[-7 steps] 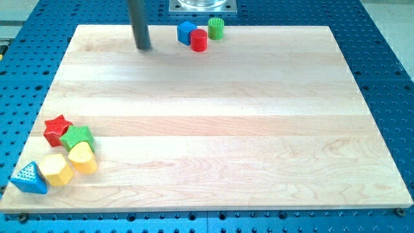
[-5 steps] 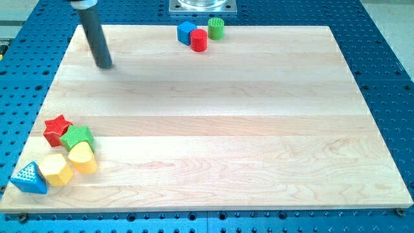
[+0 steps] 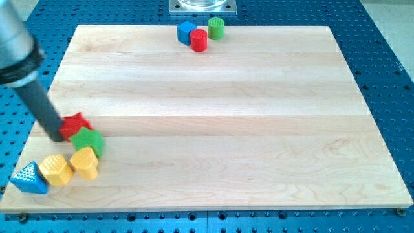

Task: Push red star diagonal to the green star

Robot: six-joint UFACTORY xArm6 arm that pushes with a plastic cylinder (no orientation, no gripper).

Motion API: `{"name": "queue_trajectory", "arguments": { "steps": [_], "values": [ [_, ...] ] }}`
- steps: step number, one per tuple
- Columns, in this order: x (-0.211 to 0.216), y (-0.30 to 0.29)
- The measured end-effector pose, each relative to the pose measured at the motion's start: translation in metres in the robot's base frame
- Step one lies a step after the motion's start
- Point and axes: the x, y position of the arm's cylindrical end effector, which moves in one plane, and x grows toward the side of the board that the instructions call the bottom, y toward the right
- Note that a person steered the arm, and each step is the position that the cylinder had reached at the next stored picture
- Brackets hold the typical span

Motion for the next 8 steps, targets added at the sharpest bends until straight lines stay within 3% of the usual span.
{"name": "queue_trajectory", "arguments": {
  "steps": [1, 3, 4, 5, 6, 7, 8],
  "values": [
    [-0.015, 0.059],
    [0.005, -0.061],
    [0.031, -0.077],
    [0.117, -0.078],
    [0.114, -0.073],
    [0.106, -0.022],
    [0.098, -0.008]
  ]
}}
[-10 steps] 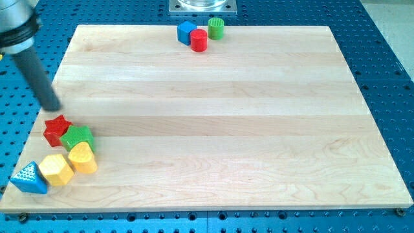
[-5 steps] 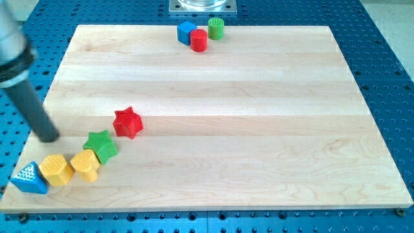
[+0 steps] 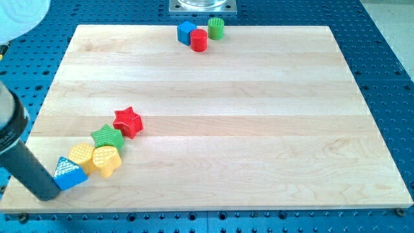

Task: Push red star diagonal to the green star

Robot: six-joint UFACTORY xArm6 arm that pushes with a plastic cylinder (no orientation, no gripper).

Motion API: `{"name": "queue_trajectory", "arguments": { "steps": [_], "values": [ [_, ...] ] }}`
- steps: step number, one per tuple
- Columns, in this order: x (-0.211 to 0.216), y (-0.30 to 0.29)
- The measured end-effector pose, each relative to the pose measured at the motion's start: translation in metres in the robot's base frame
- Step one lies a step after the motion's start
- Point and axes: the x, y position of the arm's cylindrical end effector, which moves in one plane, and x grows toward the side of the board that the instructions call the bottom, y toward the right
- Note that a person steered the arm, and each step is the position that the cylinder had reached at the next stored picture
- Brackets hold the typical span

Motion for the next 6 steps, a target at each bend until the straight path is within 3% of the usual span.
{"name": "queue_trajectory", "arguments": {
  "steps": [4, 5, 6],
  "values": [
    [-0.112, 0.109],
    [-0.171, 0.141],
    [-0.200, 0.188]
  ]
}}
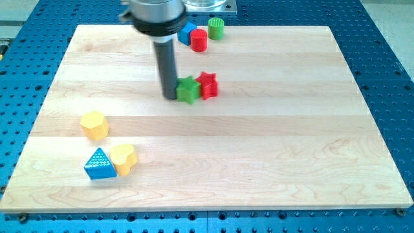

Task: Push red star diagonal to the green star

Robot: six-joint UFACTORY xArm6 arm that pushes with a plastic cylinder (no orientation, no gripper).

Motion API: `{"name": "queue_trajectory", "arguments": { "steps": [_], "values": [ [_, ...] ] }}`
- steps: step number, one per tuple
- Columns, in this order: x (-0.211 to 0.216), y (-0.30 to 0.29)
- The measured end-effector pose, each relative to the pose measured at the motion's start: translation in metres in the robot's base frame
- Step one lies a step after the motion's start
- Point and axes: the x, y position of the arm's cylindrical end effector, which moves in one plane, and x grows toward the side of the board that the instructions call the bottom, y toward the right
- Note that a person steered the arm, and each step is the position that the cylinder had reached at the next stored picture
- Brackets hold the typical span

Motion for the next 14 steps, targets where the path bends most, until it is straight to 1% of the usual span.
{"name": "queue_trajectory", "arguments": {
  "steps": [1, 2, 3, 4, 5, 6, 7, 8, 9, 10, 11, 12, 13, 14],
  "values": [
    [-0.007, 0.044],
    [0.011, 0.048],
    [0.011, 0.079],
    [0.026, 0.081],
    [0.034, 0.108],
    [-0.004, 0.115],
    [-0.029, 0.130],
    [-0.052, 0.158],
    [-0.062, 0.189],
    [-0.047, 0.195],
    [-0.071, 0.243],
    [-0.124, 0.259],
    [-0.107, 0.270],
    [-0.089, 0.241]
  ]
}}
